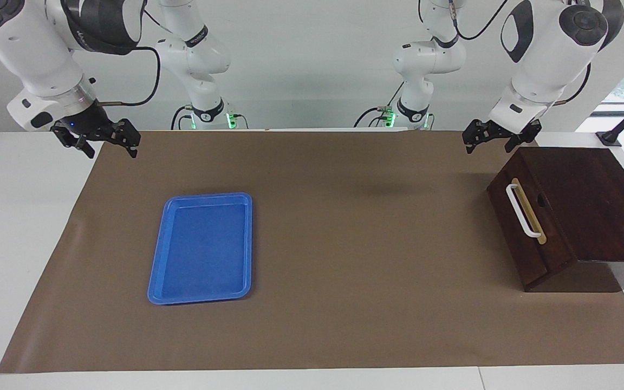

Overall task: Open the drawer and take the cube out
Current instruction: 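Hook the left gripper onto the white drawer handle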

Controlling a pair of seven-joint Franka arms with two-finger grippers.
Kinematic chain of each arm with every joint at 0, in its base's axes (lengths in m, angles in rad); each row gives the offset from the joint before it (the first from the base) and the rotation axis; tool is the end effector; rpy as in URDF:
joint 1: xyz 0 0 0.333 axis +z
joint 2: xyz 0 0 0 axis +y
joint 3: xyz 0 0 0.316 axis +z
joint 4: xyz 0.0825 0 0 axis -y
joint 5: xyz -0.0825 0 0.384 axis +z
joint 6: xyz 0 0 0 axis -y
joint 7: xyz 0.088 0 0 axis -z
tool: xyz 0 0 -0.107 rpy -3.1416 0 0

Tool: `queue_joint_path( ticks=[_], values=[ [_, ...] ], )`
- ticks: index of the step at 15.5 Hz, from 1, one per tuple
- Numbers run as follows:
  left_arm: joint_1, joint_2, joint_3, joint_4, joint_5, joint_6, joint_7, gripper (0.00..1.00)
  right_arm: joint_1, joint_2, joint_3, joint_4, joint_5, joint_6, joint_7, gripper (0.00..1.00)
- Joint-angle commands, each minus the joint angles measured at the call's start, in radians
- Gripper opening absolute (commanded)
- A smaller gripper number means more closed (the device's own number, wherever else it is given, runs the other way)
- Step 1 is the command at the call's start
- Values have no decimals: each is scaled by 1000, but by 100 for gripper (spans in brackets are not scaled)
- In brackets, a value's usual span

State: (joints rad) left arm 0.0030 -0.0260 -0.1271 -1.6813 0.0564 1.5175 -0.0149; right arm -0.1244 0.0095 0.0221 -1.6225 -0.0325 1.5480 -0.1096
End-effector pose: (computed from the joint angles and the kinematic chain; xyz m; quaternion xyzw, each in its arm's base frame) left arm 0.5329 -0.0610 0.5828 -0.9957 0.0547 0.0667 0.0345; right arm 0.5493 -0.0600 0.5931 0.9990 0.0040 -0.0435 0.0116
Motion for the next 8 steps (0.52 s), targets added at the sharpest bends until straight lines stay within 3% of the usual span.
queue_joint_path(
  ticks=[1,8],
  values=[
    [-18,-15,20,0,-12,-7,15,100,-21,-6,12,0,17,4,-21,100],
    [-15,-22,17,-3,-10,38,0,100,-21,-6,12,0,16,4,-21,100]
  ],
)
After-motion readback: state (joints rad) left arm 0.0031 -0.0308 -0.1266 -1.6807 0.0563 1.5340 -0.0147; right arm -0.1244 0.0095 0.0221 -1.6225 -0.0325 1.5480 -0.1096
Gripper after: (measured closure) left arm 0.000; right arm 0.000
